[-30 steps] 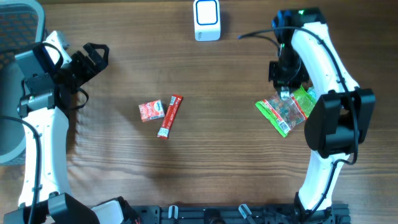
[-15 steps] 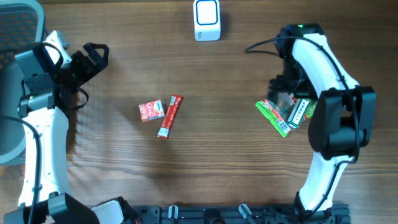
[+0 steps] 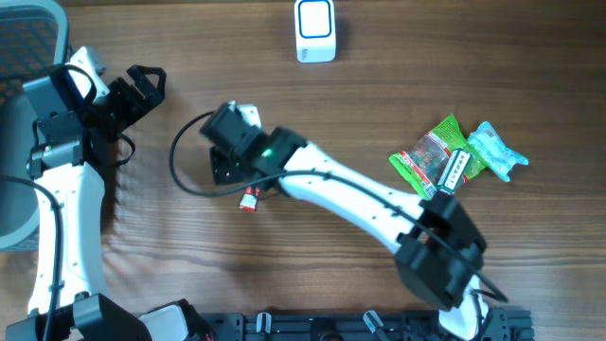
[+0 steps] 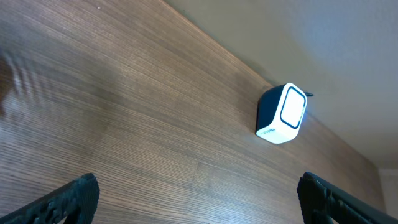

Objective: Scan the item barcode

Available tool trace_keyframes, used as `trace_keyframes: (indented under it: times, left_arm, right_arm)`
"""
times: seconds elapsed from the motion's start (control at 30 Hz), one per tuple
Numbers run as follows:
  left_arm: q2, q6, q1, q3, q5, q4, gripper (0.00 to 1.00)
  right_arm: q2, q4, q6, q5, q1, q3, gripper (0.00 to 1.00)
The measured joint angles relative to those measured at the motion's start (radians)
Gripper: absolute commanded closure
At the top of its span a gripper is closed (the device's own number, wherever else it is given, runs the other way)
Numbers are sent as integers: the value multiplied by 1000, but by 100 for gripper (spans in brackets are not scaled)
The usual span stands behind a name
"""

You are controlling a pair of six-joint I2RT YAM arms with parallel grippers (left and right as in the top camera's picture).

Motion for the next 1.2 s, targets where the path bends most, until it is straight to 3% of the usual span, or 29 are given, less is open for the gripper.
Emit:
trace_keyframes:
  times: [0.1,0.3,0.57,0.6,0.67,0.7,0.83,0.87,0.9,0.97,1.03,1.2]
  left_arm:
    - [0,0,0,0,0,0,0]
    - [0,0,0,0,0,0,0]
    - [0,0,0,0,0,0,0]
    - [0,0,0,0,0,0,0]
    - [0,0,0,0,0,0,0]
    - [0,0,0,0,0,0,0]
    - [0,0,0,0,0,0,0]
    - [0,0,0,0,0,0,0]
    - [0,0,0,0,0,0,0]
    - [0,0,0,0,0,0,0]
    - [0,0,0,0,0,0,0]
    - [0,0,0,0,0,0,0]
  right_arm:
    - [83,23,29,42,26,0,67]
    - [155,-111,44,43,24,-6,63]
    - [157,-85,129,43,24,-6,64]
    - [166,-85,134,43,24,-6,66]
    - [200,-92,147,51,24,-6,84]
    - [205,-109,163,56,24,2,86]
    - [201,-275,167,60,-31,15,83]
    - [200,-326,161,62,-72,15,75]
    - [200,-364,133,63,-109,15,50]
    - [196,-431,9,59,-198,14,33]
    - [194,-479,-141,50,-275,13,35]
    - [194,-508,-290,-53,-382,5,59]
